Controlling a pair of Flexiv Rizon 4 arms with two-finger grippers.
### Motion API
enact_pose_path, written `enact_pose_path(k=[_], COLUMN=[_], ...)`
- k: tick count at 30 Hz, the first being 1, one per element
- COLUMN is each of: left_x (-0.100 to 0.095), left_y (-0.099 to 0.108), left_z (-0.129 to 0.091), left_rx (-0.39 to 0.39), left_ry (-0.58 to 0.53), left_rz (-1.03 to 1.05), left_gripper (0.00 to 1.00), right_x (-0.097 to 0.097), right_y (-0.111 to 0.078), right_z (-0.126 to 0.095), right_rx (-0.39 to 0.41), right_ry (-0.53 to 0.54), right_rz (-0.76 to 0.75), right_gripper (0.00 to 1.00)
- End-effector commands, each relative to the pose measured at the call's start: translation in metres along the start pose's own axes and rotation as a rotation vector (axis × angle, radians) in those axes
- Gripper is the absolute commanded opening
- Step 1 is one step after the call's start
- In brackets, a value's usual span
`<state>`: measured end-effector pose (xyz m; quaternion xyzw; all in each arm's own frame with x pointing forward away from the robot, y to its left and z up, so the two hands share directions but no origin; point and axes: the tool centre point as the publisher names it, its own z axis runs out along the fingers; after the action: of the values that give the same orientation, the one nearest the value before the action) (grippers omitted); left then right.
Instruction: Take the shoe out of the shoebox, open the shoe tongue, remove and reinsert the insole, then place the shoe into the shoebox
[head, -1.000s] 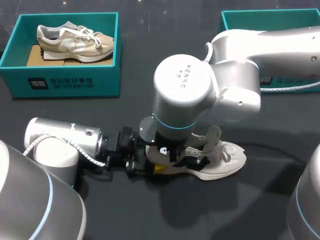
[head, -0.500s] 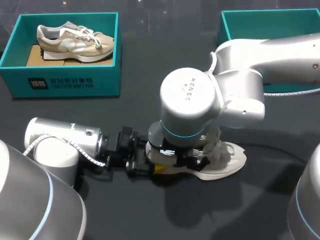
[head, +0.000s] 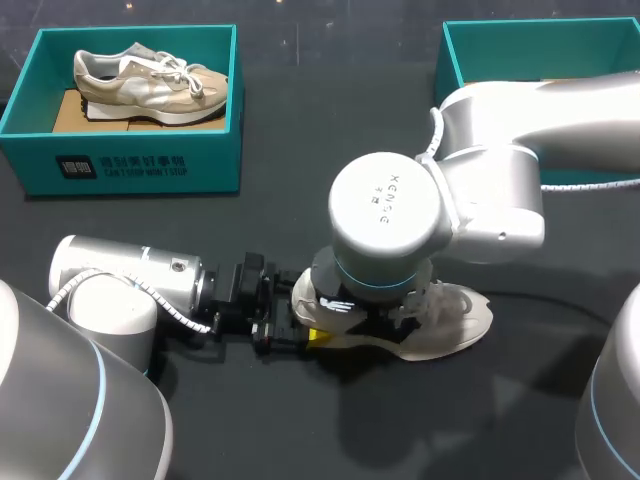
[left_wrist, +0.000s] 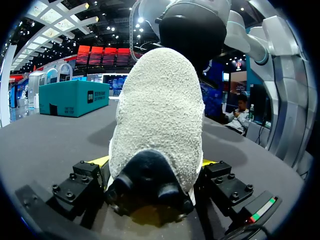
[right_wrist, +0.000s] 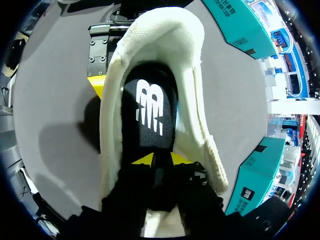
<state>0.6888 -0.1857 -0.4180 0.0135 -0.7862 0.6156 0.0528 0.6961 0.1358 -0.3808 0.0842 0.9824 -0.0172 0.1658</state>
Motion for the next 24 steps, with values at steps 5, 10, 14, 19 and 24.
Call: enact_pose_path(k=[5,10,14,19,24], left_x=[0.001,0.001,0.001,0.001,0.001], left_y=[0.002,0.002,0.002,0.002,0.002], left_z=[0.001,0.001,0.001,0.001,0.001], left_rx=[-0.002,-0.002,-0.002,-0.002,-0.002], left_ry=[-0.002,-0.002,-0.002,-0.002,-0.002], left_rz=[-0.001,-0.001,-0.001,-0.001,-0.001], left_gripper=[0.00,0.00,0.00,0.00,0.00], right_x=[-0.007,-0.012,-0.010,-0.001,0.012], right_y=[-0.006,-0.004,-0.003,-0.003,-0.006], right_z=[0.006,0.017,0.031,0.044,0.051], right_rx=[-0.017,-0.039,-0.068,-0.077,-0.077], right_ry=[0.006,0.073,0.157,0.254,0.319], right_rz=[-0.002,-0.022,-0.033,-0.028,-0.020], right_gripper=[0.36,0.35,0.35,0.34,0.35])
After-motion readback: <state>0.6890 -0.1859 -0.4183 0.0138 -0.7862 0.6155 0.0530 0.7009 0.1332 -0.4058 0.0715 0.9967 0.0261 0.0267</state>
